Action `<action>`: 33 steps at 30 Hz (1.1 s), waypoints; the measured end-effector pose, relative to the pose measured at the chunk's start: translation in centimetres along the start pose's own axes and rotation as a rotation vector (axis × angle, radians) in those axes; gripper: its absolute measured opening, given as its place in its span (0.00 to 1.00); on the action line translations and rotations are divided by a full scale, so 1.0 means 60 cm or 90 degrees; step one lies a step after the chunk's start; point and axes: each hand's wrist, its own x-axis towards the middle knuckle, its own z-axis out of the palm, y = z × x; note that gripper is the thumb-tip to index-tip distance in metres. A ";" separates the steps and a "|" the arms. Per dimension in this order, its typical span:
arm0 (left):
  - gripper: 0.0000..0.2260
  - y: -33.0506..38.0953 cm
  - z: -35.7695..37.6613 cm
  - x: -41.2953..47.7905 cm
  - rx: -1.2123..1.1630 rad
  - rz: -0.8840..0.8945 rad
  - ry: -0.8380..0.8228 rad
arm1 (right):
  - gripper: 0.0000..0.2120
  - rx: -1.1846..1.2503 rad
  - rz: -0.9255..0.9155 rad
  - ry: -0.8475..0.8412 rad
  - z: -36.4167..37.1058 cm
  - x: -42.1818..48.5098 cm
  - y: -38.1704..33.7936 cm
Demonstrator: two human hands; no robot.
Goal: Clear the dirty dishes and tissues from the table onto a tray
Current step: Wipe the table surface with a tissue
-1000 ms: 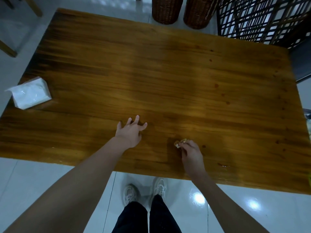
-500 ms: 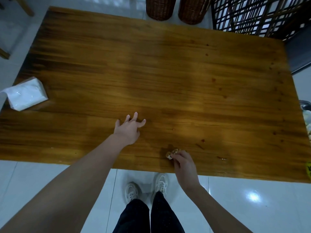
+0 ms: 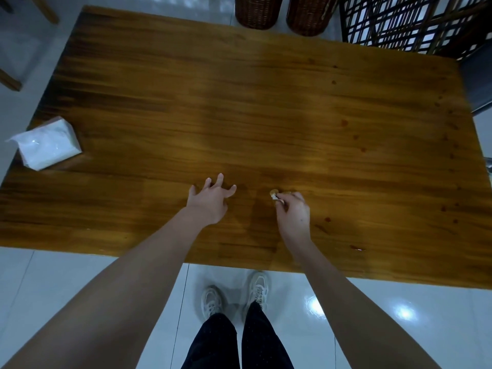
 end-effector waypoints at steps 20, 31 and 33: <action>0.27 0.005 -0.007 -0.015 0.080 0.015 -0.028 | 0.10 -0.103 0.018 0.119 -0.080 -0.079 0.044; 0.31 0.120 0.006 -0.090 0.044 0.093 0.009 | 0.10 -0.116 0.059 0.199 -0.224 -0.160 0.114; 0.31 0.160 0.009 -0.101 0.047 0.113 0.022 | 0.10 -0.112 0.065 0.211 -0.256 -0.175 0.134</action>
